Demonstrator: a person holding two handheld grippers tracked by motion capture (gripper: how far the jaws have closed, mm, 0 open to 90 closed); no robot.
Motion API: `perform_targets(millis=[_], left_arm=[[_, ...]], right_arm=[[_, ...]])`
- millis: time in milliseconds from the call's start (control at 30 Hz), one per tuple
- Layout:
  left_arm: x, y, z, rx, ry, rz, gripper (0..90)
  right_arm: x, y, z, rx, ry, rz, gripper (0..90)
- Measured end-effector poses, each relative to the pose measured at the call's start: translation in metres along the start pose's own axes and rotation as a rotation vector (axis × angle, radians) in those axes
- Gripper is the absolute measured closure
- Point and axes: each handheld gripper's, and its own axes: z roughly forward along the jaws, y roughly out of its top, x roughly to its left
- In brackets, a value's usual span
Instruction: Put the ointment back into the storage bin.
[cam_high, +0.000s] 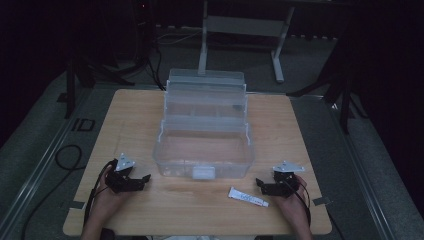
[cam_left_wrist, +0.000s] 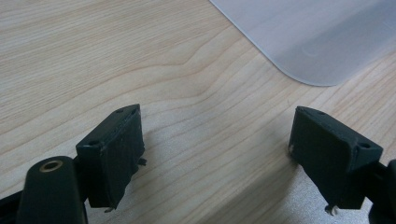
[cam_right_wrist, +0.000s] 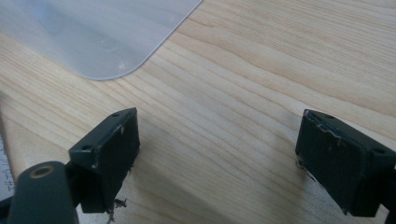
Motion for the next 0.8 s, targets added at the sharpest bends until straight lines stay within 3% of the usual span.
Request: perform_targets(millis=[600, 800], left_arm=[[0.000, 0.000, 0.000, 0.000, 0.000, 0.000, 18.4], [-0.001, 0.000, 0.000, -0.002, 0.004, -0.006, 18.4]], right_arm=[[-0.003, -0.002, -0.005, 0.012, -0.005, -0.005, 14.9], [0.001, 0.005, -0.016, 0.026, -0.004, -0.042, 17.3]])
